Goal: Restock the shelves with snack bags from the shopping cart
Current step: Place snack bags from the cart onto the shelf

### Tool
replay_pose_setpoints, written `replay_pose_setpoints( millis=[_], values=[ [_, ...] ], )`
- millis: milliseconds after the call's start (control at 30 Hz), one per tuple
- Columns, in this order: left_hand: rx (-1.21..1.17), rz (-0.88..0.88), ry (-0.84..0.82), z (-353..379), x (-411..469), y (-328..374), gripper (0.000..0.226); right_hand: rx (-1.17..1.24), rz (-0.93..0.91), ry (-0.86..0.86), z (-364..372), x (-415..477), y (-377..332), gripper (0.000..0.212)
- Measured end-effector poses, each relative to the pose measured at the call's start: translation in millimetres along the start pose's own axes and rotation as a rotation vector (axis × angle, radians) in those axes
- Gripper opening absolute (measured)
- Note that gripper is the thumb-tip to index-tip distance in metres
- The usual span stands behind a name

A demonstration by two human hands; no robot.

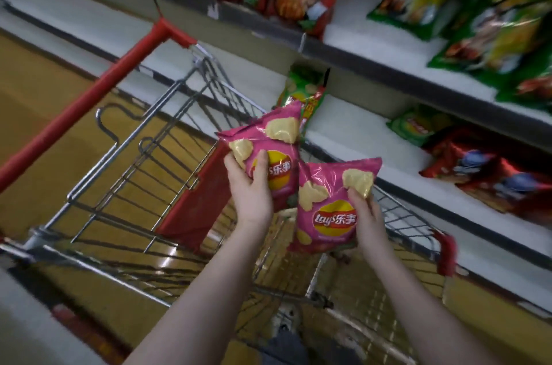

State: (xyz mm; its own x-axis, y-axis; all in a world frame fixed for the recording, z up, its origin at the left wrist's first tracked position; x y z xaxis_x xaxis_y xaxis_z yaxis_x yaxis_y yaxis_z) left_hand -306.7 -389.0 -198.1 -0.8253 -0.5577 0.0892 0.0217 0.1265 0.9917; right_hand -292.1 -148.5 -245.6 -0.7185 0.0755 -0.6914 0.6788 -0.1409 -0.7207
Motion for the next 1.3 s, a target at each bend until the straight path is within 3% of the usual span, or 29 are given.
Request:
replay_pose_setpoints(
  millis=[67, 133, 200, 467, 600, 733, 833, 967, 1100, 1300],
  values=[
    [-0.011, 0.031, -0.074, 28.5, -11.0, 22.9, 0.082, 0.064, -0.031, 0.022, -20.9, -27.7, -28.7, 0.027],
    [-0.024, 0.052, -0.148, 57.1, -27.2, 53.5, 0.095, 0.093, -0.080, 0.038, -47.6, -55.4, -51.7, 0.013],
    [-0.060, 0.095, -0.221, 85.4, -46.2, 83.6, 0.085, 0.094, -0.144, 0.044, -74.5, -82.3, -71.4, 0.004],
    [-0.078, 0.220, -0.438, 205.5, -174.9, 170.9, 0.040, 0.222, -0.328, 0.172, -237.0, -183.2, -97.6, 0.010],
    [-0.088, 0.237, -0.555, 265.0, -276.6, 195.6, 0.040, 0.291, -0.343, 0.247, -342.0, -237.5, -75.6, 0.005],
    [-0.110, 0.209, -0.680, 321.1, -382.7, 211.7, 0.056, 0.366, -0.374, 0.326, -445.6, -291.0, -44.4, 0.008],
    [-0.097, 0.227, -0.767, 356.6, -453.9, 224.2, 0.044, 0.436, -0.390, 0.374, -513.7, -325.1, -19.9, 0.009],
    [-0.070, 0.262, -0.890, 397.9, -540.3, 239.5, 0.040, 0.494, -0.369, 0.460, -594.6, -355.9, 17.2, 0.035],
    [-0.076, 0.232, -1.030, 446.4, -616.9, 243.4, 0.060, 0.559, -0.345, 0.541, -666.5, -376.4, 48.7, 0.072],
    [-0.134, 0.091, -1.248, 530.6, -715.9, 234.3, 0.059, 0.718, -0.356, 0.693, -775.4, -400.8, 80.6, 0.073]
  ],
)
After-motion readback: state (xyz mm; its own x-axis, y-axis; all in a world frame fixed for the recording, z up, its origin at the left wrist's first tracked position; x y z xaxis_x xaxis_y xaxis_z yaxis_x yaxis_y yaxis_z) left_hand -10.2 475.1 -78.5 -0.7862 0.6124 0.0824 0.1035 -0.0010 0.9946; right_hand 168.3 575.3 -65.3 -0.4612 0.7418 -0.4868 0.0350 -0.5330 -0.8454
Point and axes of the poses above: each hand's wrist, its own x-axis towards the middle knuckle, its own z-axis out of the palm, y = z × x, the point moved 10 cm from there along x, towards the middle knuckle, and after that the axes turned 15 degrees about z, right-handed, at the moved point
